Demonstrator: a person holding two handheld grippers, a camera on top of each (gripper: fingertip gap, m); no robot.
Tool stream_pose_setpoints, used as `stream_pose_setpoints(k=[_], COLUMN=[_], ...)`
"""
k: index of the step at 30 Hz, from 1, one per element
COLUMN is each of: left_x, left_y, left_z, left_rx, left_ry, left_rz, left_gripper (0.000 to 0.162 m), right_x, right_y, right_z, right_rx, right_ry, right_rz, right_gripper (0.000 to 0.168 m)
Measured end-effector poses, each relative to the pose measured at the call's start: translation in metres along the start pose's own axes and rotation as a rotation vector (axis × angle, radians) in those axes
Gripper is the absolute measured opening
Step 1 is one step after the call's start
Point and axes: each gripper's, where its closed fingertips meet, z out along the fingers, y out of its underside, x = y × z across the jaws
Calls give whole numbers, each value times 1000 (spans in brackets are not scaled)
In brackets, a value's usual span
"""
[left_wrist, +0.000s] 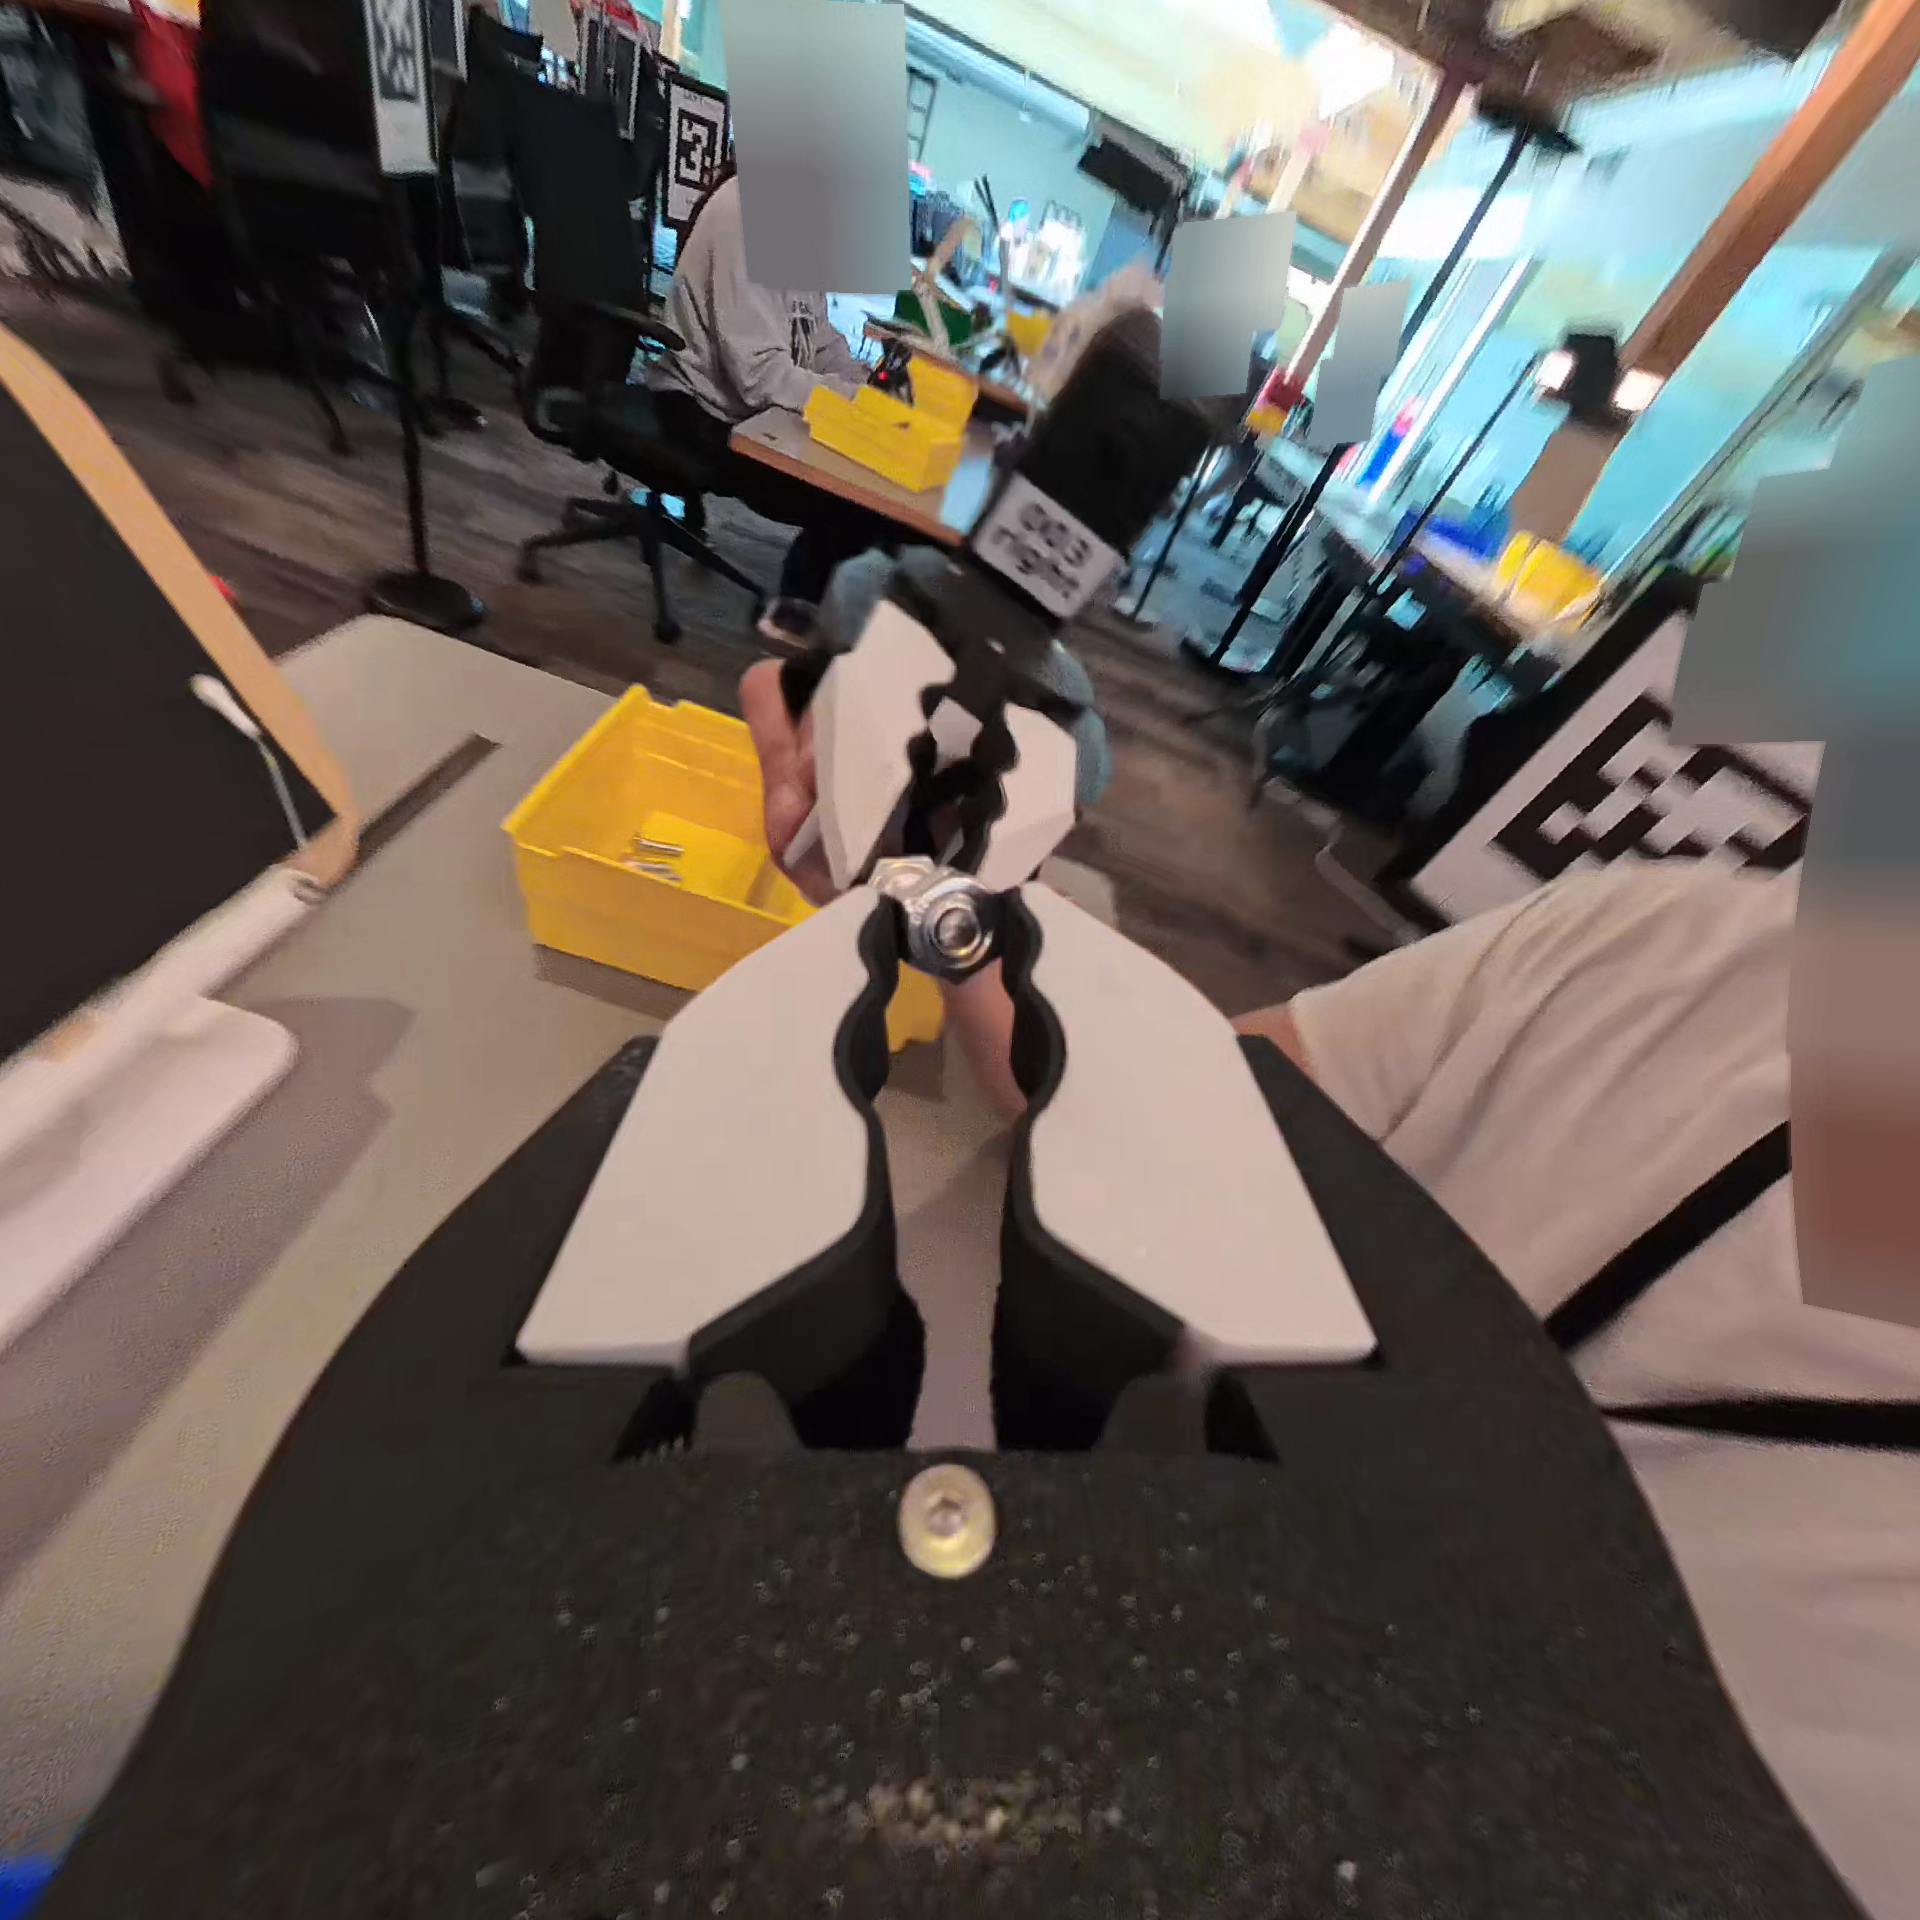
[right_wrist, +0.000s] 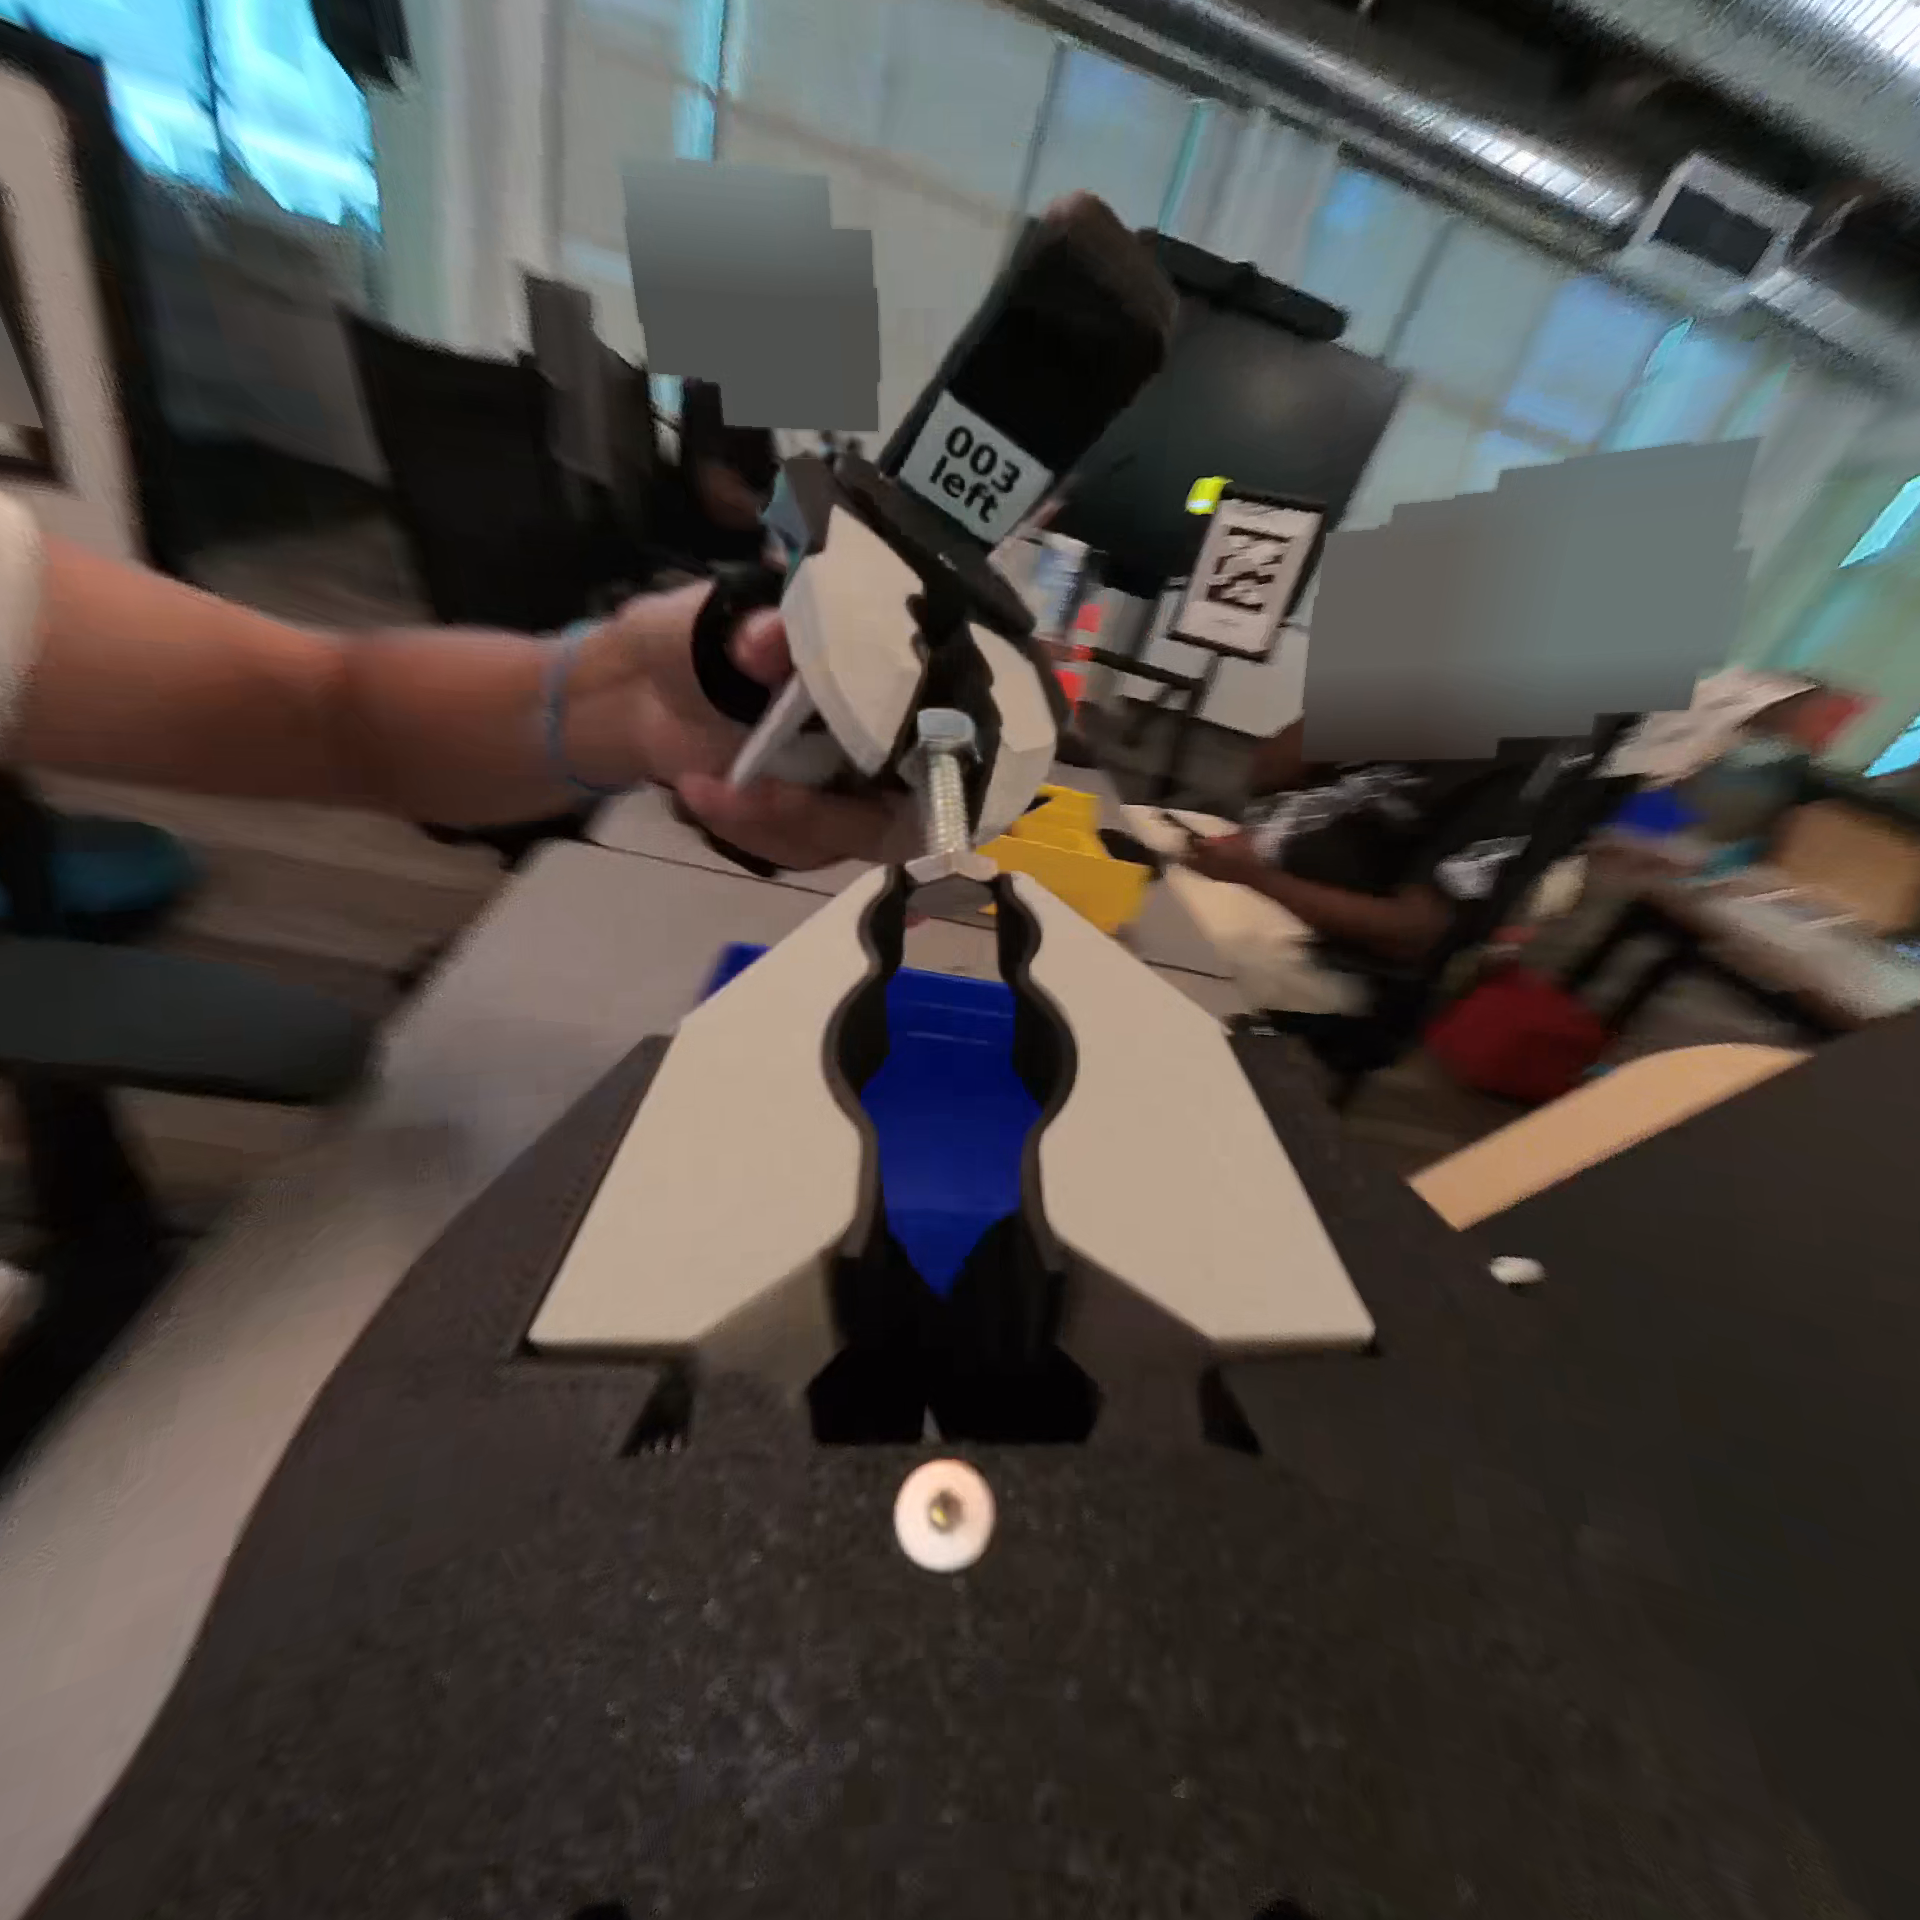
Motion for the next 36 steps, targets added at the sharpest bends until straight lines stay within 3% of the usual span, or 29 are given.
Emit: stream_pose_setpoints(k=[5,8,11,13,15,18,20,24,27,32,36], left_x=[-17,-25,-29,-37,-44,-55,-56,-41,-32,-13,-2], left_y=[-6,-7,-5,-1,13,30,31,44,47,54,54], left_z=[1,1,-1,-4,-7,-15,-18,-7,2,16,23], left_rx=[118,132,81,45,-55,-223,-262,-371,-423,-468,-457], left_ry=[114,98,2,-122,-229,-396,-495,-461,-446,-308,-191], left_rz=[-471,-466,-192,52,344,759,946,1143,1346,1473,1485], left_gripper=[18,21,32,61,79,79,67,60,57,55,41], right_x=[16,23,27,34,38,31,26,9,-17,-44,-50], right_y=[6,11,13,16,21,27,33,38,40,47,45], right_z=[-3,-1,0,-2,-4,-6,-7,-16,-21,-22,-27], right_rx=[-129,-175,-136,-136,-127,-60,-31,22,24,-22,-5], right_ry=[276,327,291,293,267,121,17,-220,-410,-534,-581], right_rz=[-376,-397,-268,-183,-57,243,449,853,1035,1212,1258], right_gripper=[17,18,17,17,17,17,16,17,16,16,17])
